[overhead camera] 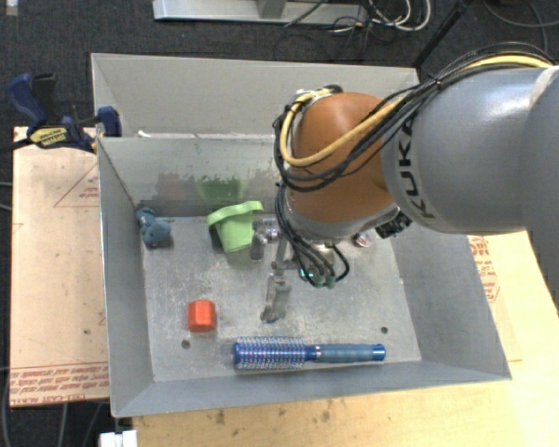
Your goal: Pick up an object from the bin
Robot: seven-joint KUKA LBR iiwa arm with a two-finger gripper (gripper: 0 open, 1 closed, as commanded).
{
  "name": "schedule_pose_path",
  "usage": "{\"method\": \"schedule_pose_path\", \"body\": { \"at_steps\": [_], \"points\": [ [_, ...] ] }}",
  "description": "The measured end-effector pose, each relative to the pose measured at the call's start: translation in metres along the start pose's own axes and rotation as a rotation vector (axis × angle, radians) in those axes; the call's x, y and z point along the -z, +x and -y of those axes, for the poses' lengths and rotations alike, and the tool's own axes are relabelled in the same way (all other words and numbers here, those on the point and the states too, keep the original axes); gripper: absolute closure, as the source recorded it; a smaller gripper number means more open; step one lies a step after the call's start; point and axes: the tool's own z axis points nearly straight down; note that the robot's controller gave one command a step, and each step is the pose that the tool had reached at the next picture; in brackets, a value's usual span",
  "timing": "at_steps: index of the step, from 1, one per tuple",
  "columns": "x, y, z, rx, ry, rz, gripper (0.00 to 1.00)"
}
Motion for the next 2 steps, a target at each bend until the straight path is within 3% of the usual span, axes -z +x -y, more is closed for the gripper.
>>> {"method": "schedule_pose_path", "body": {
  "at_steps": [1,2],
  "points": [
    [-0.103,0.041,0.020,0.346,0.000,0.003,0.00],
    [-0.100,0.054,0.010,0.260,0.002,0.026,0.00]
  ]
}}
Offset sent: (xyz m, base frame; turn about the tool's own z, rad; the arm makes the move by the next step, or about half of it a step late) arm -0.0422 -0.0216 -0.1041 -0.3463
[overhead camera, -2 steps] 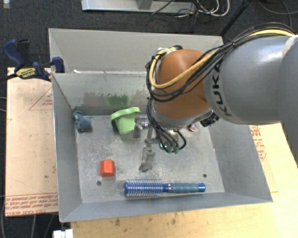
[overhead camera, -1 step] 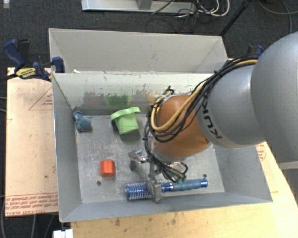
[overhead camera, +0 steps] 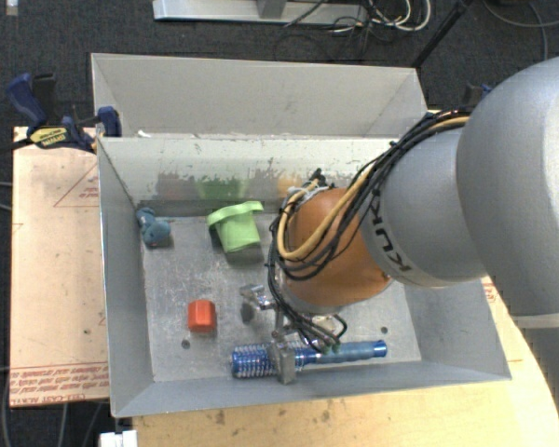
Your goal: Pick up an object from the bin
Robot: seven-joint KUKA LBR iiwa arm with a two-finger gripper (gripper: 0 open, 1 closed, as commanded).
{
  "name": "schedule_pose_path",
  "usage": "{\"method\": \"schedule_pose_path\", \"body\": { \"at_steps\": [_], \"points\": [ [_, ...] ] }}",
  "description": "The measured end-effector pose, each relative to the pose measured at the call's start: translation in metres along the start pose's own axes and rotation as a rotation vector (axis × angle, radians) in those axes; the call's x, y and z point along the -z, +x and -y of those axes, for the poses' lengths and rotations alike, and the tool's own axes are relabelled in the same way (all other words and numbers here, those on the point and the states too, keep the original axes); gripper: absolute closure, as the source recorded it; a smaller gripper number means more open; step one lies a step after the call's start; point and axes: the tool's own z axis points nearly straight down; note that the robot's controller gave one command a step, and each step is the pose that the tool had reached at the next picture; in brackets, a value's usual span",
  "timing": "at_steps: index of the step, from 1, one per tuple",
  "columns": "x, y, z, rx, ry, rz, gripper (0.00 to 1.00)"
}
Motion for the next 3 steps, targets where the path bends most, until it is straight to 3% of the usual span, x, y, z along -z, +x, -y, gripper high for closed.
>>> {"method": "schedule_pose_path", "body": {
  "at_steps": [1,2,3],
  "points": [
    [-0.0010,0.0029,-0.0015,-0.002,-0.003,-0.010,1.00],
    [-0.0006,-0.0001,-0.0015,-0.003,-0.003,0.002,0.00],
    [-0.0012,0.0032,-0.0020,-0.002,-0.004,-0.011,1.00]
  ]
}}
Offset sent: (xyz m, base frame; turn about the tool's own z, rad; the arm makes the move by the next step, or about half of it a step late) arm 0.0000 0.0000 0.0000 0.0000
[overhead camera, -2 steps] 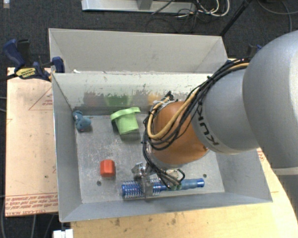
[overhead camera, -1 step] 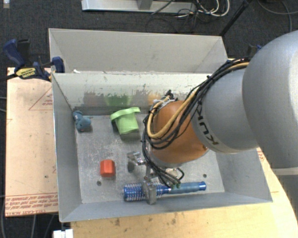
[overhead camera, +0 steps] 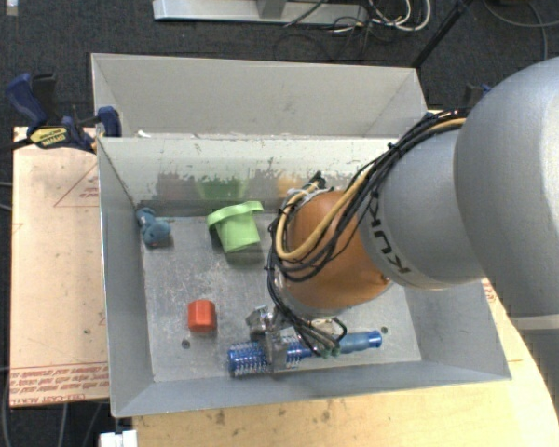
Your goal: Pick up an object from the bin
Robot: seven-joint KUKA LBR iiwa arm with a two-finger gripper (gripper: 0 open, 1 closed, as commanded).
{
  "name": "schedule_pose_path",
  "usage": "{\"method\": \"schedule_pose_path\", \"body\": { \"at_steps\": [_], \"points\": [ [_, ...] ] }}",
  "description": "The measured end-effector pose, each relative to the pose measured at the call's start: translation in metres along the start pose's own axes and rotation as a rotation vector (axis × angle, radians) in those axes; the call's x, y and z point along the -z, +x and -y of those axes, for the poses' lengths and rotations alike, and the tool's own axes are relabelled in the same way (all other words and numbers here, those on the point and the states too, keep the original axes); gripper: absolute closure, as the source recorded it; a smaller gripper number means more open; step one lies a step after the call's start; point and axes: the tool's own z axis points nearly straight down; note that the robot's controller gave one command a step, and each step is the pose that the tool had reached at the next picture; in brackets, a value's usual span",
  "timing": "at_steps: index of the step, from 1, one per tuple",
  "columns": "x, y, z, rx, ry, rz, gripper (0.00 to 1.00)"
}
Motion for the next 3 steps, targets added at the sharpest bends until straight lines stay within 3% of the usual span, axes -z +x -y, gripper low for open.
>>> {"method": "schedule_pose_path", "body": {
  "at_steps": [1,2,3],
  "points": [
    [0.024,0.002,0.007,-0.221,0.001,-0.002,1.00],
    [0.024,0.002,0.007,-0.222,0.001,-0.003,0.00],
    [-0.002,0.003,0.006,-0.263,0.001,0.008,0.00]
  ]
}}
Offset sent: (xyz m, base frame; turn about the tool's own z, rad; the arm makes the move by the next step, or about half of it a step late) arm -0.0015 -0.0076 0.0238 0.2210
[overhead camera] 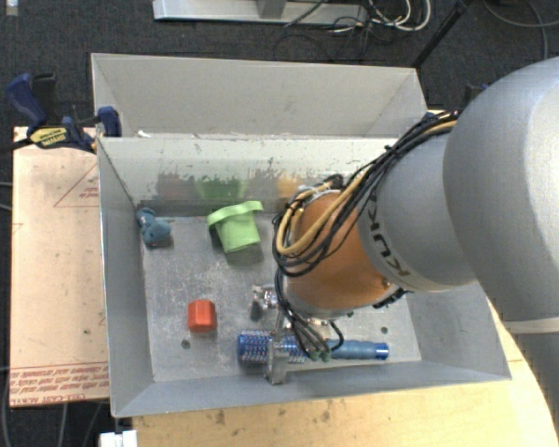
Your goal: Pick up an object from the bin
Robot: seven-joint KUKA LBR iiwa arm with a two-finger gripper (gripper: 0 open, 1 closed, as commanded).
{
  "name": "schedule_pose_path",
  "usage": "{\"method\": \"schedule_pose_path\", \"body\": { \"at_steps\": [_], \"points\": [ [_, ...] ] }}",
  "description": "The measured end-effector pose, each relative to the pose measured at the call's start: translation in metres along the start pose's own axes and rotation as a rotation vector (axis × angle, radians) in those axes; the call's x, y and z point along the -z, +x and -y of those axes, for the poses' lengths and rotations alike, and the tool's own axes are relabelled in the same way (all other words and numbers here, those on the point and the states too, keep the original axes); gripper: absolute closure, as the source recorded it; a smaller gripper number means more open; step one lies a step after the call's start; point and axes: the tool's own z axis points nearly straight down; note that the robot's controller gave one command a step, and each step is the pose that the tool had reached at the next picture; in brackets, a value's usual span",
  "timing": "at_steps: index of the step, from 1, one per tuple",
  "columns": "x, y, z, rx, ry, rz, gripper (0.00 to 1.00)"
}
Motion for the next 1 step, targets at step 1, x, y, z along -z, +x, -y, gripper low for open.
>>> {"method": "schedule_pose_path", "body": {
  "at_steps": [1],
  "points": [
    [-0.0018,0.0043,0.0004,0.000,0.002,-0.015,1.00]
  ]
}}
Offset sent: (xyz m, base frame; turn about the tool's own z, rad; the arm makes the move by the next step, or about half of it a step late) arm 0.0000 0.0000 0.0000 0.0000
